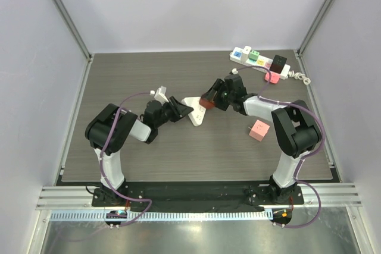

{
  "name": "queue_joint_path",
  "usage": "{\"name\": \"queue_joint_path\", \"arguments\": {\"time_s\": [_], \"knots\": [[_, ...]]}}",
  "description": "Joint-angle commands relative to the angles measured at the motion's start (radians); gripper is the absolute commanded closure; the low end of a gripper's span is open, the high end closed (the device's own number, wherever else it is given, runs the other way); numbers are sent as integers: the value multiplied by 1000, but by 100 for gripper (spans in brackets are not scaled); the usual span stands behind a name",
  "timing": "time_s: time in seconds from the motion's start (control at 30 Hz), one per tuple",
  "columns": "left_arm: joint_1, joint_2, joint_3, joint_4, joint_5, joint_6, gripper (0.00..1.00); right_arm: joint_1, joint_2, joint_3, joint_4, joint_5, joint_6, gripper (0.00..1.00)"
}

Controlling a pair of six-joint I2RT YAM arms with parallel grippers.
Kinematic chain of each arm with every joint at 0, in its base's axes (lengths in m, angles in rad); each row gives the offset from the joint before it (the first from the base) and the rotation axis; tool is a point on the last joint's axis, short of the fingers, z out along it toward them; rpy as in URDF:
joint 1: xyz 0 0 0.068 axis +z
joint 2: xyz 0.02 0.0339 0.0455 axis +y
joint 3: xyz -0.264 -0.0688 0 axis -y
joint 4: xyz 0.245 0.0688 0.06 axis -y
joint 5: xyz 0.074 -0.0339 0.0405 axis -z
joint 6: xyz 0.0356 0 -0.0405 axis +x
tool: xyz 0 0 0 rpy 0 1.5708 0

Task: Pull the plug off the socket

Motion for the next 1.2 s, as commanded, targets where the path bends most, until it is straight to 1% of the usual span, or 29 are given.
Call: {"name": "queue_joint_path", "arguments": {"time_s": [0.0, 0.13, 0.2, 0.33, 0.37, 0.5, 0.63, 0.7, 0.73, 0.83, 0.93, 1.07, 1.17], "knots": [[-23, 17, 17, -24, 56, 40, 60, 32, -4, -55, 25, -35, 43, 99], [-27, 17, 25, -40, 55, 46, 55, 57, -16, -76, 56, -3, 98, 99], [-27, 16, 23, -43, 50, 49, 55, 75, -19, -89, 68, 11, 123, 99], [-27, 6, 18, -54, 38, 53, 67, 91, -32, -90, 65, 29, 140, 99], [-27, 6, 17, -55, 33, 54, 68, 92, -36, -93, 53, 32, 140, 99], [-27, -4, 11, -64, 10, 54, 69, 95, -71, -107, 28, 42, 129, 99], [-29, -4, 11, -69, 7, 50, 66, 95, -98, -115, 2, 59, 115, 99], [-27, -1, 12, -72, 2, 49, 75, 95, -107, -119, -3, 59, 117, 99], [-27, 0, 15, -78, 1, 47, 86, 95, -108, -122, -7, 60, 121, 99], [-23, 6, 23, -115, -17, 40, 100, 95, -122, -133, -10, 63, 130, 99], [-17, 5, 15, -136, -71, 18, 100, 97, -147, -156, -6, 68, 147, 99], [-18, -9, 28, -219, -145, 26, 100, 95, -187, -178, 10, 68, 151, 99], [-20, -12, 40, -264, -163, 27, 100, 75, -197, -158, -15, 13, 131, 99]]}}
